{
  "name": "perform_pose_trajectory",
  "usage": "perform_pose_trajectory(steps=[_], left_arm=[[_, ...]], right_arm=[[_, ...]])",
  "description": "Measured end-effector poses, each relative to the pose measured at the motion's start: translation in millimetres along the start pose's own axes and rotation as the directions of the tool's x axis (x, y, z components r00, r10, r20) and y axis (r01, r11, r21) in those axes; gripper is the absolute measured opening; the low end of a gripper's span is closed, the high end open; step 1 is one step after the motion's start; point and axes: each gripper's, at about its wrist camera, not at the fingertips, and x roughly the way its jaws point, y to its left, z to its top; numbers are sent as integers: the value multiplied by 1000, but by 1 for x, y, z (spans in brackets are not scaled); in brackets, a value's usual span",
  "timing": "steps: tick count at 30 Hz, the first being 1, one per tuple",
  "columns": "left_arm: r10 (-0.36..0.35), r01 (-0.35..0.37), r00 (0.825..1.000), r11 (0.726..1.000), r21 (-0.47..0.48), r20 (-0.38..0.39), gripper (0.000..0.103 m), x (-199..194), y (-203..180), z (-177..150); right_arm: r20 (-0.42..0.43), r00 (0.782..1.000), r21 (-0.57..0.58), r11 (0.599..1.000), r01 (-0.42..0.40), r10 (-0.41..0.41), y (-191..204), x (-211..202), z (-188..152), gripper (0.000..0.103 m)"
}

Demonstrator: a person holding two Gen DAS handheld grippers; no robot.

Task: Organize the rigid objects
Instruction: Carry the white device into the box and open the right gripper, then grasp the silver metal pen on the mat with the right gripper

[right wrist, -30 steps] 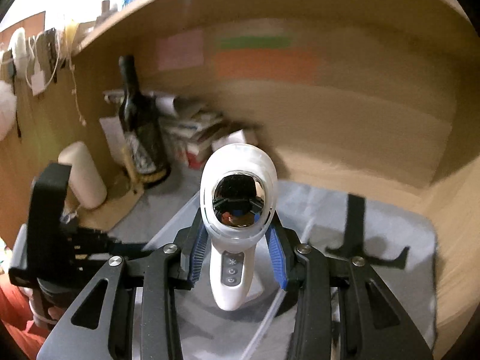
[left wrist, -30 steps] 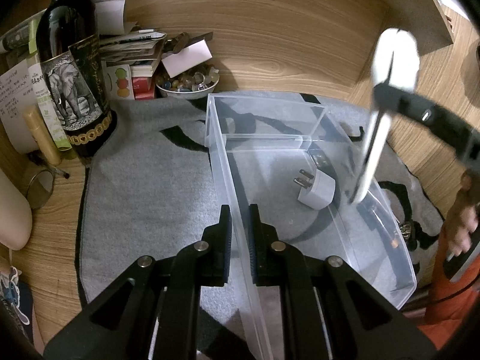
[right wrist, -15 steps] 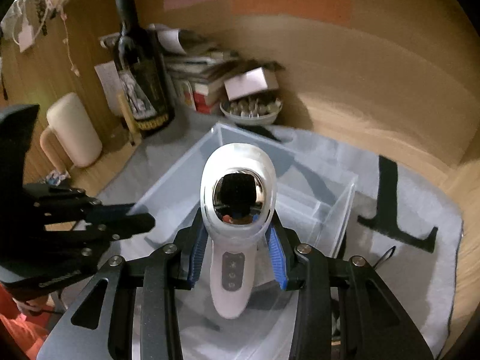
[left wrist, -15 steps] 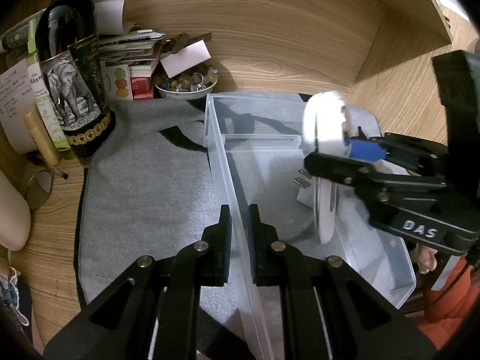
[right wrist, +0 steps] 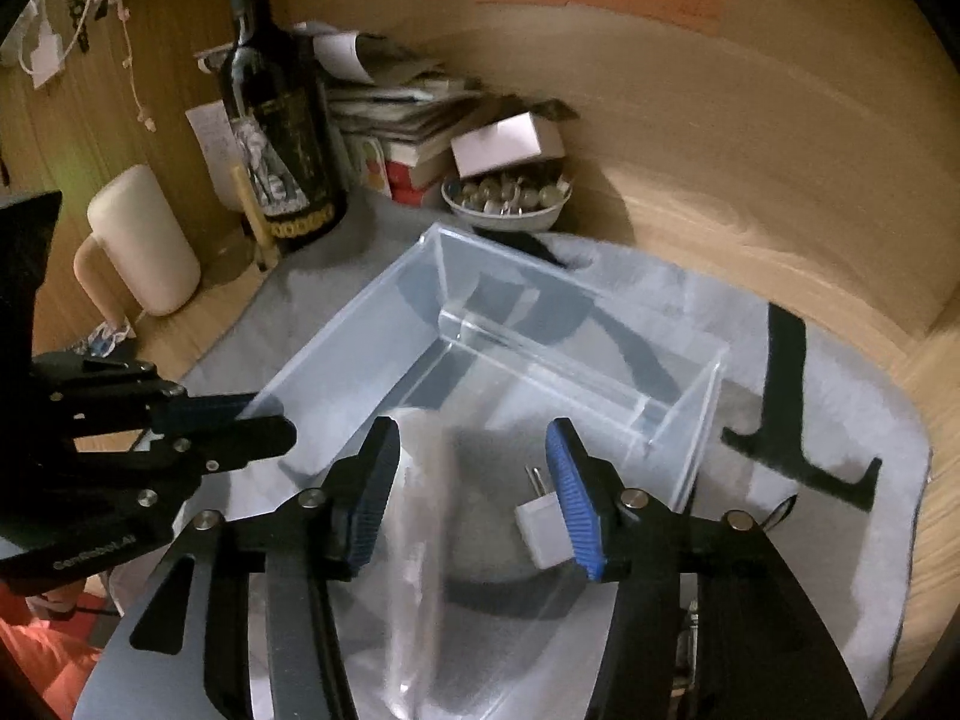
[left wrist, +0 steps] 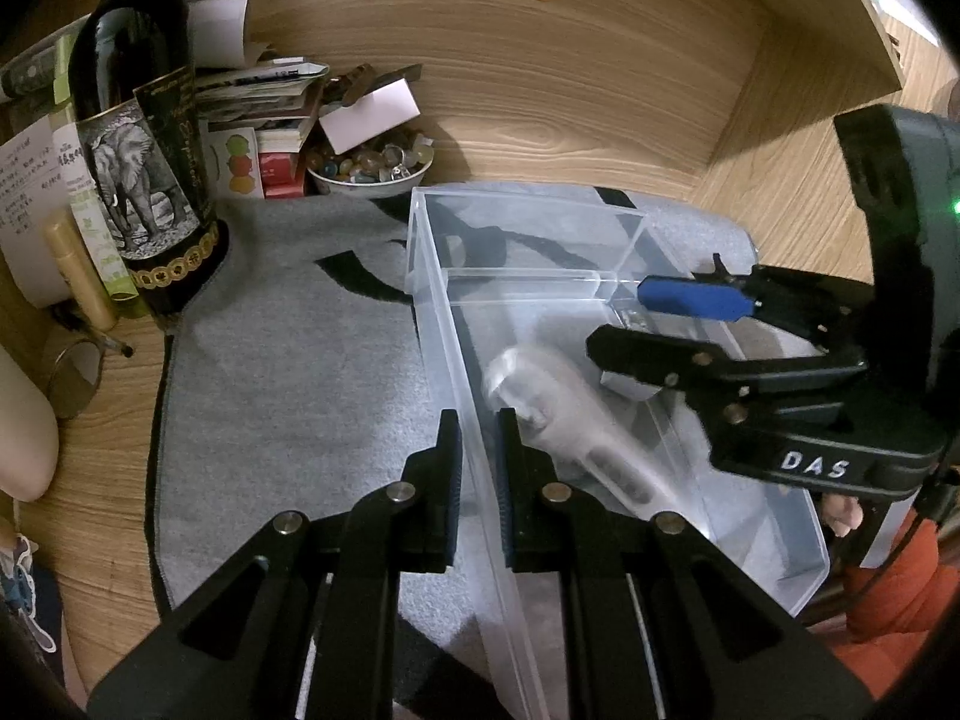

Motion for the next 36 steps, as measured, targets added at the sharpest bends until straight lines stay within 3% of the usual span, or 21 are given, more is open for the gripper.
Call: perform_pose_trajectory(steps=[7, 14, 22, 27, 33, 36], left_arm=[[-4, 4, 1000, 1000, -1, 0, 10, -1, 1, -1], [-3, 3, 1000, 1000, 0, 0, 10, -1, 1, -2], [-2, 2, 1000, 1000, 0, 0, 10, -1, 1, -2], [-4, 4, 1000, 1000, -5, -3, 10, -2, 1, -2], [5, -5, 1000, 1000, -5, -7, 10, -1, -1, -1], [7, -8, 1000, 1000, -5, -10, 10, 1, -1, 0]], right_arm=[[61, 997, 28, 999, 35, -37, -8, -19, -1, 56], [127, 975, 100, 981, 168, -180, -34, -57, -10, 58], [57, 943, 211, 927, 311, -329, -80, -75, -42, 58], [-30, 942, 249, 910, 332, -335, -97, -61, -70, 58], [-128, 955, 294, 910, 293, -266, -105, -39, -103, 58], [-137, 965, 307, 917, 256, -224, -107, -35, -110, 58]])
